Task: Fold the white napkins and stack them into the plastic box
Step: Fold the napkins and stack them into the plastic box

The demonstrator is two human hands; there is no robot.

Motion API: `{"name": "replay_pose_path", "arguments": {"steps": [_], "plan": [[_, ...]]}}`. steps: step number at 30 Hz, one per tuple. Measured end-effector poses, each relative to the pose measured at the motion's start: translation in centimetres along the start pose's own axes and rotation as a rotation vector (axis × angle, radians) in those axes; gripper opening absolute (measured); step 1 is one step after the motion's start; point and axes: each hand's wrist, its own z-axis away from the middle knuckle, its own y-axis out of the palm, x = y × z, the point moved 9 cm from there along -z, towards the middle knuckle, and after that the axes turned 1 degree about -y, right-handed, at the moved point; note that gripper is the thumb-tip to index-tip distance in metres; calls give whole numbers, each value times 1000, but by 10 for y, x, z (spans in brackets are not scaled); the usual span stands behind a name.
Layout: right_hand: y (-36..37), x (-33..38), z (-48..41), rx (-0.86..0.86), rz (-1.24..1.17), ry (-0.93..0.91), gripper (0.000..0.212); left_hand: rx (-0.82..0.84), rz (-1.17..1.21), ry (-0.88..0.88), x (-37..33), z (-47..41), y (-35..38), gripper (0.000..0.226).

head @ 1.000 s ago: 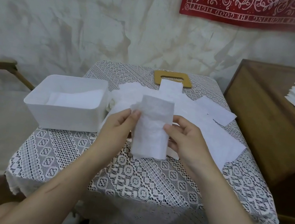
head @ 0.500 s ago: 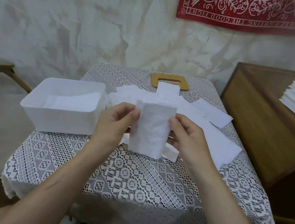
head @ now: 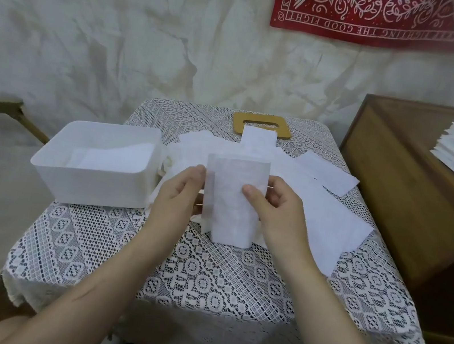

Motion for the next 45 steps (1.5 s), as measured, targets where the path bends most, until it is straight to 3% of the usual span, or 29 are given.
{"name": "replay_pose_path", "arguments": {"steps": [7,11,21,35,45], "plan": [[22,-6,5,-19,49,-5,26,10,2,31,2,6,6,38],[29,-9,7,32,69,1,31,4,-7,39,5,2,9,25],[-4,5,-3,93,51,-1,24,-50,68,-18,8,-5,-2,27],[-7,8,-4,84,-22,-13,6,87,107,-39,3,6,12,26],[0,0,1,46,-24,60,23,22,100,-55,9,5,16,15]]}}
